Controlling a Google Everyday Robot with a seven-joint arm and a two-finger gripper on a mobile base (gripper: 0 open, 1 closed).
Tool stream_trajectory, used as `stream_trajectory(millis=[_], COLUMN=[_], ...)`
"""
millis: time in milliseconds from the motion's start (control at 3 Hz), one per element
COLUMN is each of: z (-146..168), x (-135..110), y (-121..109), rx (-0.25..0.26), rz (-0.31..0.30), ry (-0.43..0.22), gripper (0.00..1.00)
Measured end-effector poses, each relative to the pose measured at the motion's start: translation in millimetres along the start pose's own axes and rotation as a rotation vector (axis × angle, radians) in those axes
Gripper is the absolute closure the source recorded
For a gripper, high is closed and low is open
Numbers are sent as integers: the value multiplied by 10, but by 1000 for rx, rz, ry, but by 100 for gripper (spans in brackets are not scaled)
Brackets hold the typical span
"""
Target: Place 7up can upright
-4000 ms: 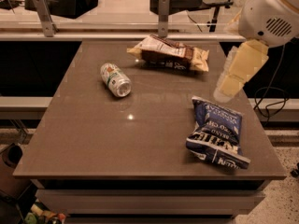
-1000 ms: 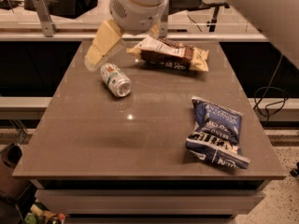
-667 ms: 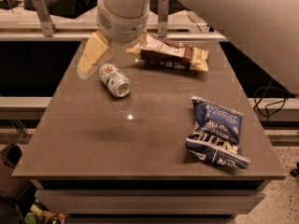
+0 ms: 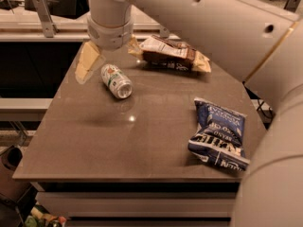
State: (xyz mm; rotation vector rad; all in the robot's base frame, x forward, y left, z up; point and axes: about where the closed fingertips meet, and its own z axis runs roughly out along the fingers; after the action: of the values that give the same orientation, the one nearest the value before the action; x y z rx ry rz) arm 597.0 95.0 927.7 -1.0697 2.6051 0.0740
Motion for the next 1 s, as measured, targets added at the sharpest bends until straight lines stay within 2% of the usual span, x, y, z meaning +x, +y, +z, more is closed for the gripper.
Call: stream_trajectory(millis=[333,1000], z=[163,486], x=[-106,-109], y=[-75,-176], rx=[21,28], rz=[2,25], ry=[24,82], gripper=[0,0])
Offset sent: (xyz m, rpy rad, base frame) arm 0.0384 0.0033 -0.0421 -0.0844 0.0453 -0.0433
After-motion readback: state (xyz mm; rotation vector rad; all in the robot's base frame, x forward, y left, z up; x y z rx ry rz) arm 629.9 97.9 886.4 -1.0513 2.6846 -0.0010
